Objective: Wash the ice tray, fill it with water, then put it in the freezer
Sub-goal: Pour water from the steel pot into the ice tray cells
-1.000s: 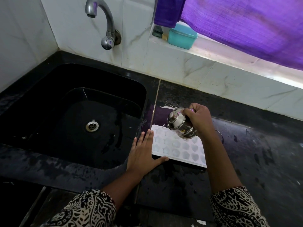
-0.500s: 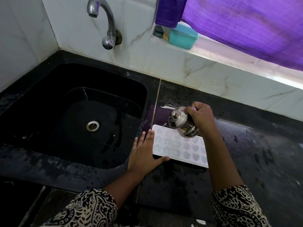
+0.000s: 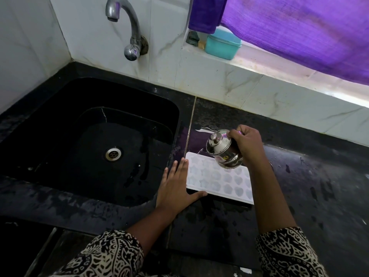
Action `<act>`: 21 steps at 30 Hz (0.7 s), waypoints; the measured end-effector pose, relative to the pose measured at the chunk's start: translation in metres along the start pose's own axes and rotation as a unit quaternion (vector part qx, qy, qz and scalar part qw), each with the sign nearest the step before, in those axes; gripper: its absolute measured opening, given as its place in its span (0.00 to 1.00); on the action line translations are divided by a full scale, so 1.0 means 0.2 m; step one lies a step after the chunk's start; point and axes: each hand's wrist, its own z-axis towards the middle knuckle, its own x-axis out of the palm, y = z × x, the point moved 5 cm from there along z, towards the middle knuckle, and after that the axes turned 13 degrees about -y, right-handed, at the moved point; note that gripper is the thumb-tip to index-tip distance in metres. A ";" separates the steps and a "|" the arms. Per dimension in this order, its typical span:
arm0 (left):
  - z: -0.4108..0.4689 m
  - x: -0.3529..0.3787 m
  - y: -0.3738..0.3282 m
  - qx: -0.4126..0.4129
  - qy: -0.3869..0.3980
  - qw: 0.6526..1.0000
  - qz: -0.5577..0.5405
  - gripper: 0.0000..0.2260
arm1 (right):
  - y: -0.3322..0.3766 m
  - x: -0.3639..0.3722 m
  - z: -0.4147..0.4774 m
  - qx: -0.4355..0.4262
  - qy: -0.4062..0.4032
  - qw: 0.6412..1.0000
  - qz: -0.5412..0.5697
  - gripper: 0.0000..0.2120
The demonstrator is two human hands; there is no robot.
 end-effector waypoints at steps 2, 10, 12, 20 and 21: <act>0.00 0.00 0.00 0.000 -0.002 1.000 0.002 0.51 | -0.02 -0.02 0.00 0.043 -0.012 0.998 0.049 0.15; 0.00 0.01 0.00 -0.003 -0.004 1.000 -0.001 0.51 | -0.13 -0.08 -0.01 0.159 -0.042 0.973 0.160 0.12; 0.00 0.01 0.00 -0.004 -0.003 1.000 -0.002 0.51 | -0.13 -0.10 -0.01 0.158 -0.043 0.973 0.160 0.12; 0.00 0.00 -0.01 -0.014 0.002 1.000 -0.001 0.51 | -0.13 -0.14 0.01 0.123 -0.038 0.981 0.142 0.14; 0.00 0.00 -0.01 -0.014 0.003 1.000 -0.002 0.51 | -0.14 -0.14 0.01 0.126 -0.038 0.981 0.144 0.14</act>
